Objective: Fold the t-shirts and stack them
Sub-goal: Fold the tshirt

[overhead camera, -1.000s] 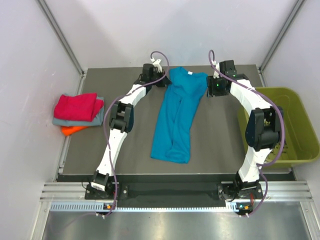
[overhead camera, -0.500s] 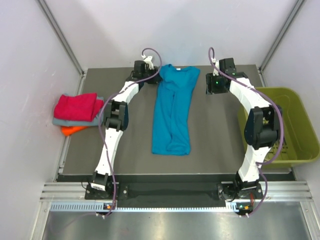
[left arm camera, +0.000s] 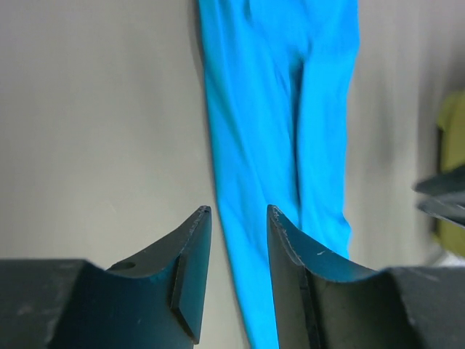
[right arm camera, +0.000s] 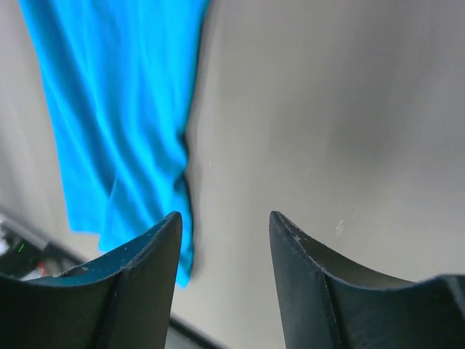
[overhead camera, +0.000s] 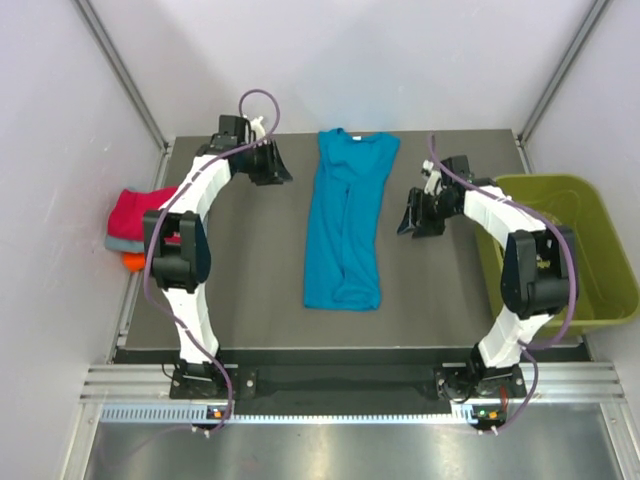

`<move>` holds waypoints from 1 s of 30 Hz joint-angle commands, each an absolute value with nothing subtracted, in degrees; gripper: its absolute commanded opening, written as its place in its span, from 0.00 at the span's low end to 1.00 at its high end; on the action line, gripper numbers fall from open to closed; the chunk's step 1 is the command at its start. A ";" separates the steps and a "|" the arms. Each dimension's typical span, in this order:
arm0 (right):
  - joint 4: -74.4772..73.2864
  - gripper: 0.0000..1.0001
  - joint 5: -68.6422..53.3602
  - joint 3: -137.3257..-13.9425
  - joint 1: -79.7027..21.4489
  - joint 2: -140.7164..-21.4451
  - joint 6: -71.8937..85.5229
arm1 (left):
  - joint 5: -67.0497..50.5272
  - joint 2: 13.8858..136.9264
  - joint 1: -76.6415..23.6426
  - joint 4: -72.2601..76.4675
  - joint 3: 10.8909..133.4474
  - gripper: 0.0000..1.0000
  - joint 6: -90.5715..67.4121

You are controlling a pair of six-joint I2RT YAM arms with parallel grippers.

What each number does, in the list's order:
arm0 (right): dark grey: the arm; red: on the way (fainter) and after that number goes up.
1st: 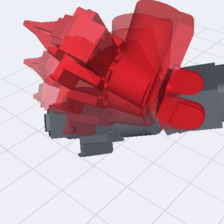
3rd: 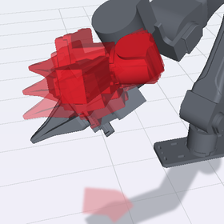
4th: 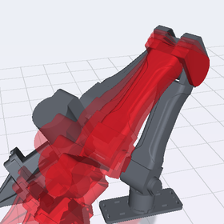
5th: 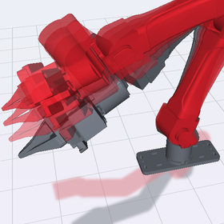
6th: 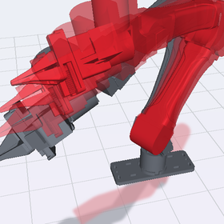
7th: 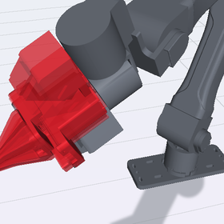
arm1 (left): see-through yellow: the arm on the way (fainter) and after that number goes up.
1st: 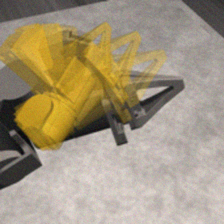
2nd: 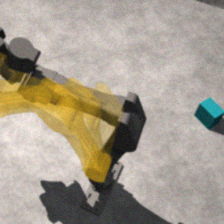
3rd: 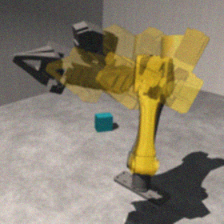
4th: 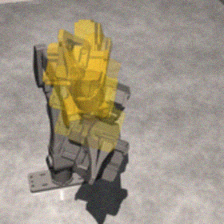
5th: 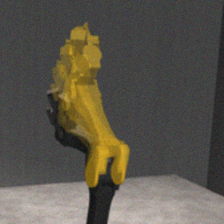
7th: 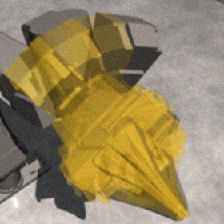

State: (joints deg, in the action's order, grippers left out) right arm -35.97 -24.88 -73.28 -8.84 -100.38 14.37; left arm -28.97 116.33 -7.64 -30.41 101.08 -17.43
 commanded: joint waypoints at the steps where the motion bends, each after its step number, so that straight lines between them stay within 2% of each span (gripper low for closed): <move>1: -35.86 0.52 -29.79 -68.48 -8.61 -95.19 18.19 | -34.09 116.11 -7.91 -45.52 98.37 0.41 -18.19; 6: -34.11 0.52 -33.30 -57.68 -8.61 -90.10 21.87 | -36.21 106.80 -8.00 -40.69 82.22 0.41 -24.51; 12: -30.94 0.52 -37.26 -50.37 -8.70 -88.07 25.48 | -36.12 99.76 -8.00 -38.24 69.90 0.42 -29.00; 18: -25.67 0.52 -39.37 -45.71 -10.28 -87.80 30.40 | -37.96 95.28 -10.27 -33.24 62.07 0.42 -31.55; 24: -23.04 0.51 -40.69 -43.07 -12.83 -89.29 33.12 | -39.46 93.60 -15.63 -33.31 58.02 0.43 -31.20; 30: -15.92 0.51 -40.87 -40.96 -16.08 -90.44 37.96 | -39.20 93.25 -16.08 -30.85 54.94 0.44 -32.43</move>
